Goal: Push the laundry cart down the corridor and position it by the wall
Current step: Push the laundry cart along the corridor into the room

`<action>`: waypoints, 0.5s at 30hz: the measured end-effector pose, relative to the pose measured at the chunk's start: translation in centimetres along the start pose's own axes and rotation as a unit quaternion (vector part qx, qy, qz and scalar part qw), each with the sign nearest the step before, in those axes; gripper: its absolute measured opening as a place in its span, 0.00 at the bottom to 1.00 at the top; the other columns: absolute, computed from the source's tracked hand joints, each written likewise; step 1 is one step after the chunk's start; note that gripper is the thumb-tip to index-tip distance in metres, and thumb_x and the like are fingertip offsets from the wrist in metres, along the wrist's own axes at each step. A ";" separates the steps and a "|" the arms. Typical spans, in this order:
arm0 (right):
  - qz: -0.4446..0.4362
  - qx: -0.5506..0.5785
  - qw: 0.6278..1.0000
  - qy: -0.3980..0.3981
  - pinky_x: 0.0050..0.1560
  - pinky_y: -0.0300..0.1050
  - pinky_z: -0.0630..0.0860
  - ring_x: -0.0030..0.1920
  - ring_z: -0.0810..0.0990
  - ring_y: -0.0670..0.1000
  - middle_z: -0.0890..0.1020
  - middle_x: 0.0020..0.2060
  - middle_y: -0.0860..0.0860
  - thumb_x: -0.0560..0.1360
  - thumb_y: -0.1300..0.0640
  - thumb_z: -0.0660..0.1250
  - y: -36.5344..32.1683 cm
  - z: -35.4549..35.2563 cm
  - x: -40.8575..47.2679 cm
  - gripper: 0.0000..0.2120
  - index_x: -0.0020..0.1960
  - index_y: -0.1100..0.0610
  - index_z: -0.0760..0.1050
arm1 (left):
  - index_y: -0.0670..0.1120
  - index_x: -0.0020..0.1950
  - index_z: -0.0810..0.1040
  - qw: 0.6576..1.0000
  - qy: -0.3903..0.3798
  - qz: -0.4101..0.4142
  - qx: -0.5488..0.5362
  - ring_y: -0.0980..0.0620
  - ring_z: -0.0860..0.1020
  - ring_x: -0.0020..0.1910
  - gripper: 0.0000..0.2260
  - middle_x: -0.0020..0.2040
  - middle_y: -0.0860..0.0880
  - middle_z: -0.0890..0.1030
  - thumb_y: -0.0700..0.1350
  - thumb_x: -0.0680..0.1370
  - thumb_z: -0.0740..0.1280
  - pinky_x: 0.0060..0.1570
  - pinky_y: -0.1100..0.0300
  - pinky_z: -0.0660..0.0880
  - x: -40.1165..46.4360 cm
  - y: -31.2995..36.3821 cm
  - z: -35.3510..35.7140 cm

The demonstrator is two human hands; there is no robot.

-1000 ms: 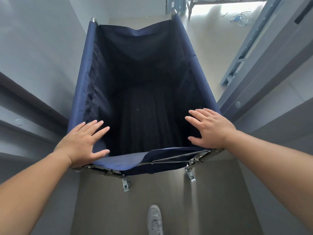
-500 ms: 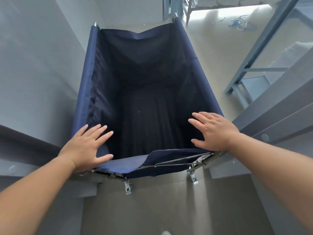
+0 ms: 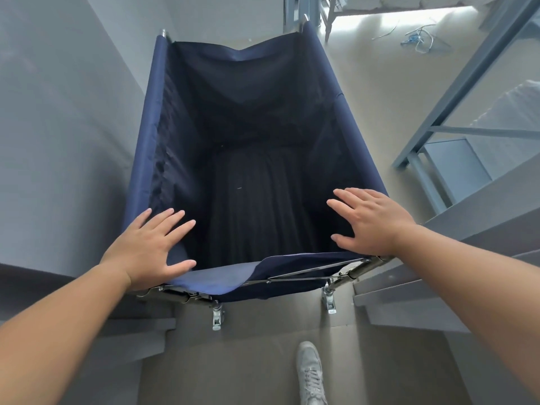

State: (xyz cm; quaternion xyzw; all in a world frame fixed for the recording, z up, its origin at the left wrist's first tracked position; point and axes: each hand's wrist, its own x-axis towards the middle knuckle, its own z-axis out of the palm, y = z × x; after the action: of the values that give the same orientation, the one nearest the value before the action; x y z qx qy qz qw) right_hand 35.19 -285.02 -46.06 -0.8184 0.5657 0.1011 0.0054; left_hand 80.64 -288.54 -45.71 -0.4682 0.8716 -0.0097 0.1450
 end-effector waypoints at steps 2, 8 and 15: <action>-0.002 0.000 1.000 0.000 0.71 0.52 0.60 0.71 0.65 0.57 0.69 0.72 0.54 0.73 0.31 0.54 0.8 -0.1 1.1 0.36 0.73 0.52 0.65 | 0.55 0.78 0.57 1.000 0.000 -0.004 0.000 0.50 0.55 0.77 0.38 0.78 0.50 0.60 0.73 0.73 0.48 0.75 0.48 0.44 1.0 -0.4 -0.1; -0.008 -0.004 1.000 -0.003 0.71 0.52 0.59 0.72 0.65 0.56 0.68 0.72 0.54 0.73 0.31 0.54 4.0 -0.6 5.3 0.36 0.73 0.52 0.65 | 0.54 0.78 0.59 1.000 0.000 -0.013 -0.009 0.50 0.56 0.77 0.38 0.78 0.49 0.62 0.73 0.73 0.50 0.75 0.48 0.45 5.2 -1.6 -1.2; -0.022 0.006 1.000 -0.009 0.72 0.51 0.57 0.72 0.63 0.56 0.67 0.73 0.54 0.73 0.31 0.53 7.3 -1.0 10.3 0.37 0.74 0.51 0.63 | 0.53 0.78 0.58 1.000 -0.009 -0.024 -0.009 0.49 0.57 0.77 0.38 0.78 0.48 0.61 0.72 0.73 0.50 0.75 0.49 0.46 9.8 -3.3 -2.3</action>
State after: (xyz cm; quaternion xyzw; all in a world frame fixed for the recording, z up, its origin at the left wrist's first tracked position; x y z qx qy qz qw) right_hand 32.10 -297.31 -46.03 -0.8299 0.5478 0.1044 0.0175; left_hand 77.63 -298.69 -45.39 -0.4906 0.8587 -0.0016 0.1481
